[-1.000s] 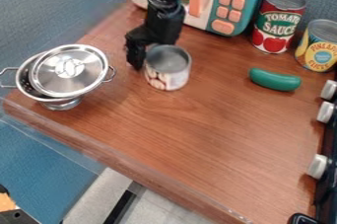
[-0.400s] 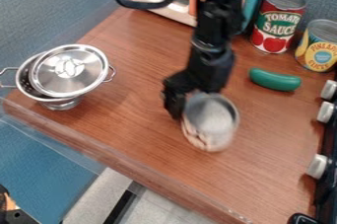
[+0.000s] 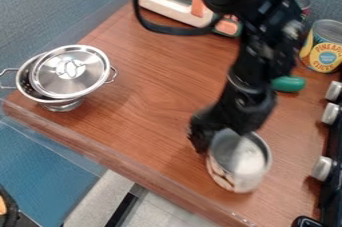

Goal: Move the white can to the rigth bottom of the table

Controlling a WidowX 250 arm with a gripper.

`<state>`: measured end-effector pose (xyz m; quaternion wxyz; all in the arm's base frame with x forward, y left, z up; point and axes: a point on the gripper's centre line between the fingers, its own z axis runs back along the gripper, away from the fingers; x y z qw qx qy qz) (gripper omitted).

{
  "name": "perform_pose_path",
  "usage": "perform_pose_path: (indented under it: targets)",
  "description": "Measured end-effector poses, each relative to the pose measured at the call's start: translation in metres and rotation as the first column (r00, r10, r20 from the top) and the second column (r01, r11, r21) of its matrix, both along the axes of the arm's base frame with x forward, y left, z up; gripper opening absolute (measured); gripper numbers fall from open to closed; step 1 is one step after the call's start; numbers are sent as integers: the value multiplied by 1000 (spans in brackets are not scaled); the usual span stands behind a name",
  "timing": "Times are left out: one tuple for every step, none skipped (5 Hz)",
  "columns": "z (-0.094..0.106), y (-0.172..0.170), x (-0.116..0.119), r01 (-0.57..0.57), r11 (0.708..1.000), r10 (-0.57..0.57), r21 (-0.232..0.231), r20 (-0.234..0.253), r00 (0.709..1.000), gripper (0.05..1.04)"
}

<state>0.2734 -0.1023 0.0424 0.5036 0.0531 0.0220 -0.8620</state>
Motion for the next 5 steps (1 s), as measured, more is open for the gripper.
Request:
perform_pose_path:
  targets:
    - [0, 1, 0, -6, 1000, 6, 10, 2, 1000, 999]
    - [7, 10, 2, -37, 999, 37, 17, 13, 999, 999]
    - [33, 29, 8, -114, 993, 114, -7, 63, 991, 999]
    - [55, 46, 14, -147, 988, 152, -56, 99, 983, 999]
    - [56, 46, 13, -144, 988, 150, -58, 99, 984, 999]
